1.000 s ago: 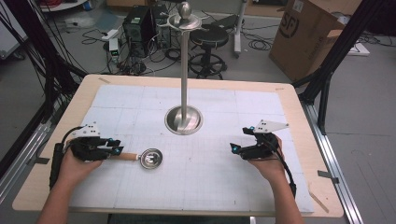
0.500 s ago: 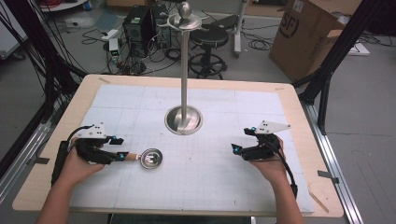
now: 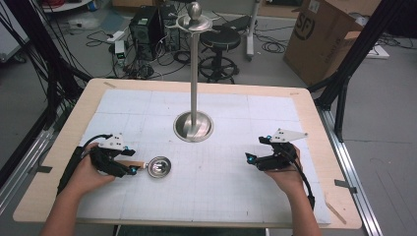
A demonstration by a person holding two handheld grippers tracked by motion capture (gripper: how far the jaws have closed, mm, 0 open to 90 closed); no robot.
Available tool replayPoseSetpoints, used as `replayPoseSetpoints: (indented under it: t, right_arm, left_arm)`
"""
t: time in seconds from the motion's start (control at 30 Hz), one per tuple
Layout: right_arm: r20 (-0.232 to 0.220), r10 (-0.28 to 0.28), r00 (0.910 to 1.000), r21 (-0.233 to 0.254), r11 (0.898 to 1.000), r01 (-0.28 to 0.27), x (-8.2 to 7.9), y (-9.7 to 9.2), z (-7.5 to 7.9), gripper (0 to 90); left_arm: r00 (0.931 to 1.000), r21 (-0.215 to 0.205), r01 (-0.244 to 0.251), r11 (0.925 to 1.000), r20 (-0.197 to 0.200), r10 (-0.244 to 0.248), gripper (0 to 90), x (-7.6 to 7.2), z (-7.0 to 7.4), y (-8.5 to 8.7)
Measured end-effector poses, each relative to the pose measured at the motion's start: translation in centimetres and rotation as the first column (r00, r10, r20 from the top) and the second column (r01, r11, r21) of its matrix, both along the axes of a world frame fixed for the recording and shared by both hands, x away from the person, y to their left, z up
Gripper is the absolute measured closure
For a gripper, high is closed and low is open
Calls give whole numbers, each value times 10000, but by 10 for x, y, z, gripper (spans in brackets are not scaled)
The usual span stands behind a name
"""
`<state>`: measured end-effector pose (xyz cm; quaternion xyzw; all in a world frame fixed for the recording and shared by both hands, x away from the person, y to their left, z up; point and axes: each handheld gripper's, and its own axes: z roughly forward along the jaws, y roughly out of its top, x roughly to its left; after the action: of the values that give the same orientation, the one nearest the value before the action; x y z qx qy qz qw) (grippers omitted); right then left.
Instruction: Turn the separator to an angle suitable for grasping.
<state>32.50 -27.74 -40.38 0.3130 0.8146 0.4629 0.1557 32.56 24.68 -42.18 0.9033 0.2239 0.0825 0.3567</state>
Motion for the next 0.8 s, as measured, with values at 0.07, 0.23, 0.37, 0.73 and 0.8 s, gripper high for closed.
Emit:
replayPoseSetpoints:
  t: [0.07,0.23,0.37,0.73,0.8]
  right_arm:
    - [-30,-34,10000,18,10000,34,-1,-1,0,148]
    - [-58,-9,10000,-86,10000,9,-2,-2,-1,148]
    - [-44,-55,10000,-100,9999,55,-3,-3,-2,148]
    - [-81,-150,9999,-199,9997,149,-7,-7,-2,147]
    - [-80,-172,9998,-198,9997,170,-8,-8,-2,148]
  left_arm:
    - [10000,38,-26,10000,-51,26,363,0,0,0]
    - [9991,601,227,9979,-368,-205,379,5,-8,-6]
    - [9985,791,357,9962,-431,-324,433,6,-9,-9]
    - [9946,615,941,9937,-494,-912,683,8,-8,-20]
    - [9944,519,951,9941,-515,-924,683,9,-8,-24]
